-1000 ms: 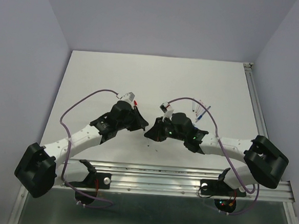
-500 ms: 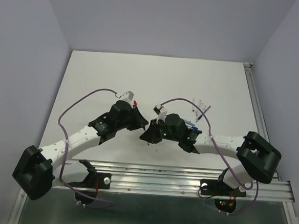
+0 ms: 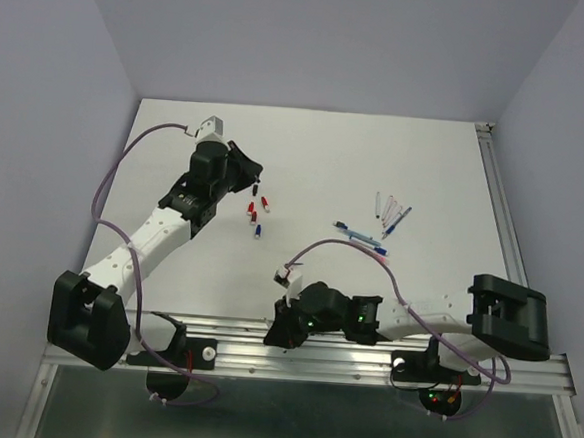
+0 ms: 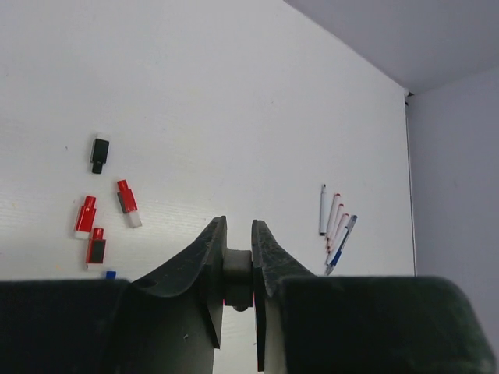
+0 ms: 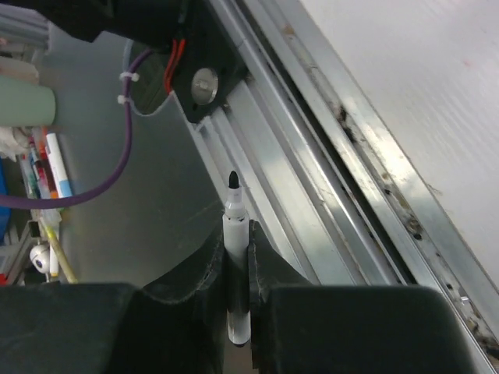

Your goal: Open the pen caps

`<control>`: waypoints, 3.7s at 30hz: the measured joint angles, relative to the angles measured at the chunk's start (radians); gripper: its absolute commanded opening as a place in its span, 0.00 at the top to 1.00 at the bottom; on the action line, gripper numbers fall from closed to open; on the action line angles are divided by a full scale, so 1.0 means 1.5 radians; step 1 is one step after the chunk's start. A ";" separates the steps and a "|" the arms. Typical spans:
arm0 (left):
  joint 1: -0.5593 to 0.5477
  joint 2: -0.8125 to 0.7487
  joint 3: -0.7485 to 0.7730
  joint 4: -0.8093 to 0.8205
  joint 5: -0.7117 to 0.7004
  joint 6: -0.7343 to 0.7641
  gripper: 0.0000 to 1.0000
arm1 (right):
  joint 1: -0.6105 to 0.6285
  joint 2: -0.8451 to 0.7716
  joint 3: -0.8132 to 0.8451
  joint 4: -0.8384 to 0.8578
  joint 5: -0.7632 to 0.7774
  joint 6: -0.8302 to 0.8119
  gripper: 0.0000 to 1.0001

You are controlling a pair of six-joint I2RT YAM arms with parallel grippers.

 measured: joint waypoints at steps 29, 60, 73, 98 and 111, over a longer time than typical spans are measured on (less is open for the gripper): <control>-0.112 0.222 -0.063 -0.140 -0.036 0.010 0.60 | -0.667 -0.214 0.000 -0.411 0.265 0.018 0.92; -0.144 -0.040 -0.037 -0.222 -0.061 0.026 0.01 | -0.818 0.141 0.207 -0.384 0.229 -0.032 0.43; -0.150 -0.073 -0.073 -0.224 -0.057 0.025 0.01 | -0.777 -0.141 0.119 -0.428 0.172 -0.104 0.00; -0.161 -0.117 -0.109 -0.224 -0.060 0.009 0.01 | -0.555 -0.075 0.075 -0.450 0.152 -0.226 0.00; -0.161 -0.117 -0.109 -0.225 -0.065 0.008 0.01 | -0.555 -0.011 0.077 -0.416 0.182 -0.254 0.00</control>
